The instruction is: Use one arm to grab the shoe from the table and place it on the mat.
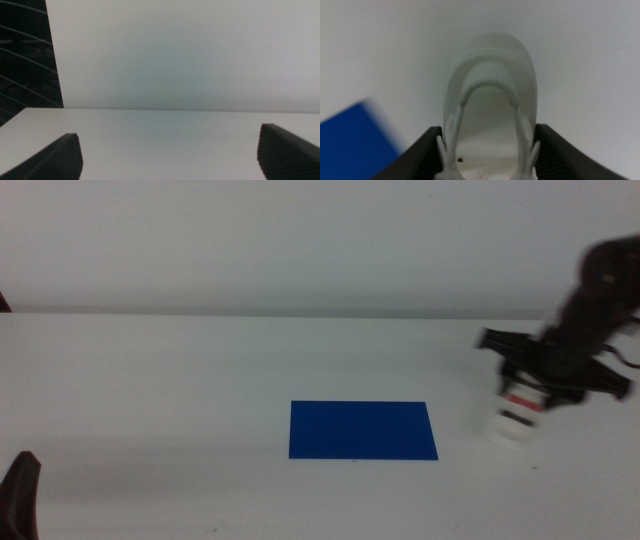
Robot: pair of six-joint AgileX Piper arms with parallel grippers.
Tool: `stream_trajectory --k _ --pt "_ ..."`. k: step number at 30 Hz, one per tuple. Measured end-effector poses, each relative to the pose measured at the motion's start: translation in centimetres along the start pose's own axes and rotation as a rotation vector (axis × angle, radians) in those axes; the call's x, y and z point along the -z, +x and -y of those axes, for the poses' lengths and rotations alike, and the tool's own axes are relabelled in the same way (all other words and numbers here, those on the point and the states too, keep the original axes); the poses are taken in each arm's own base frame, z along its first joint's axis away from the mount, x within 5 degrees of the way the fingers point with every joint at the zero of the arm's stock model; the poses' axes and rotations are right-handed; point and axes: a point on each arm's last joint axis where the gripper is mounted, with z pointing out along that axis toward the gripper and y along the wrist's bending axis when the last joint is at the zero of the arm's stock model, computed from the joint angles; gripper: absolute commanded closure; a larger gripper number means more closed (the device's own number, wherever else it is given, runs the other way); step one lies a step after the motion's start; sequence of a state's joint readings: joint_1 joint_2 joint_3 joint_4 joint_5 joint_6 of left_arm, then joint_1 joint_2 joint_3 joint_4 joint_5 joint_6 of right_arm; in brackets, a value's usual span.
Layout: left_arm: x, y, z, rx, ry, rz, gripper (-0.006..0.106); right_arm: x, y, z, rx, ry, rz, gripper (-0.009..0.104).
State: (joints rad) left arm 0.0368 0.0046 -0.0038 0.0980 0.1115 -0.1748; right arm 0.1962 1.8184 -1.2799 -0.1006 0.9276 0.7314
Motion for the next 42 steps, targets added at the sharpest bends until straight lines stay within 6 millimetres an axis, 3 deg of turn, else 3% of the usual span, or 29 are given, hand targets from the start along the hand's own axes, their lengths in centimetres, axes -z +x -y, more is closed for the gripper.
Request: stream_trajectory --k 3,9,13,25,29,33,40,42 --pt "0.0 0.0 0.0 0.0 0.0 0.0 0.007 0.6 1.7 -4.9 0.035 -0.039 -0.007 0.093" --pt "0.0 0.0 0.0 0.0 0.0 0.0 0.007 -1.3 5.9 -13.4 0.128 -0.038 -0.074 0.093" --pt "0.0 0.0 0.0 0.0 0.0 0.0 0.007 -2.0 7.3 -16.1 0.146 -0.029 -0.099 0.093" --pt "0.0 0.0 0.0 0.0 0.0 0.0 0.007 -2.0 7.3 -16.3 0.111 -0.014 -0.104 0.094" --pt "0.0 0.0 0.0 0.0 0.0 0.0 0.007 -1.9 7.4 -16.2 0.003 0.002 -0.112 0.094" --pt "0.0 0.0 0.0 0.0 0.0 0.0 0.007 -1.9 7.4 -16.1 -0.247 0.026 -0.115 0.094" --pt "0.0 0.0 0.0 0.0 0.0 0.0 0.007 -1.9 7.6 -15.7 -0.904 0.122 -0.105 0.094" --pt "0.0 0.0 0.0 0.0 0.0 0.0 0.007 -1.9 7.6 -15.7 -0.974 0.126 -0.101 0.094"
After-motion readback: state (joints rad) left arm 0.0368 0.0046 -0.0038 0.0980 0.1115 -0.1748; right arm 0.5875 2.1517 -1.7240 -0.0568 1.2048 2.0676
